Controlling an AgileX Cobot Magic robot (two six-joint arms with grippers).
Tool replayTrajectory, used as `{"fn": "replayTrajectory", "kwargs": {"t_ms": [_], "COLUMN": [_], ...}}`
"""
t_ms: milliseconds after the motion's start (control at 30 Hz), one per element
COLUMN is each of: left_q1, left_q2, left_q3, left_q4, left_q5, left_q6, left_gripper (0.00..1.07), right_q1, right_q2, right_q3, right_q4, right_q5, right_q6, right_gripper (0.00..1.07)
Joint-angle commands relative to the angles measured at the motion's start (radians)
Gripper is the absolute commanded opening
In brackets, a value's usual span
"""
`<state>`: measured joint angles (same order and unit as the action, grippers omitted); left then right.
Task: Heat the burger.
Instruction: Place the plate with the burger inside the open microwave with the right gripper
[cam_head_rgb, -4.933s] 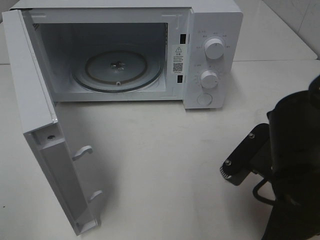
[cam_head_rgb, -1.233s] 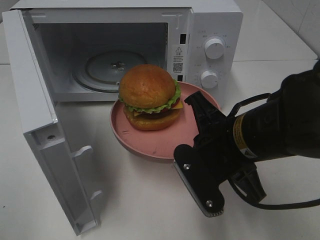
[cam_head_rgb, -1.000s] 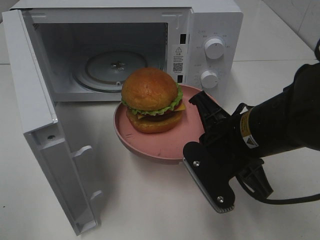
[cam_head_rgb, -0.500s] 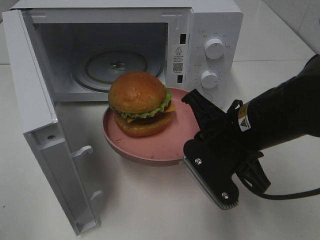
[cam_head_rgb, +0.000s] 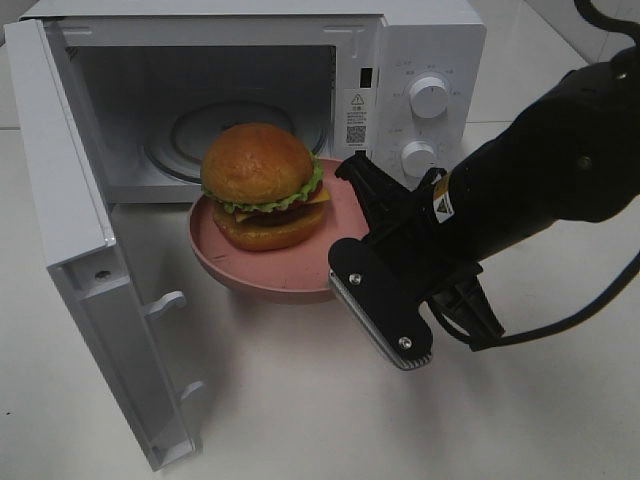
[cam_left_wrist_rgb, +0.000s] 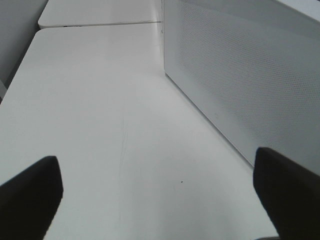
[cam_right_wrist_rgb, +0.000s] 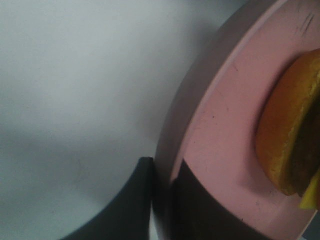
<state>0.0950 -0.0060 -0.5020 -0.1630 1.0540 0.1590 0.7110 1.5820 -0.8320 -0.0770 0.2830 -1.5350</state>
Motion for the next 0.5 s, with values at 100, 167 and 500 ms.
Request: {"fn": "replayTrajectory", "kwargs": {"t_ms": [100, 167, 500], "left_q1": [-0.004, -0.004, -0.004], "left_q2": [-0.021, -0.021, -0.021], "left_q3": [0.004, 0.004, 0.004], "left_q4": [-0.003, -0.003, -0.003], "left_q5": [-0.013, -0.013, -0.013], "left_q6": [-0.003, -0.003, -0.003], "left_gripper": [0.98, 0.98, 0.98], "right_q1": [-0.001, -0.001, -0.001], "right_q2": [0.004, 0.024, 0.104], "right_q3": [-0.036, -0.070, -0.164], "right_q4": [0.003, 0.003, 0.004], "right_q5": [-0.065, -0.063, -0.059], "right_q6": [-0.012, -0.012, -0.004], "right_gripper": [0.00, 0.00, 0.00]}}
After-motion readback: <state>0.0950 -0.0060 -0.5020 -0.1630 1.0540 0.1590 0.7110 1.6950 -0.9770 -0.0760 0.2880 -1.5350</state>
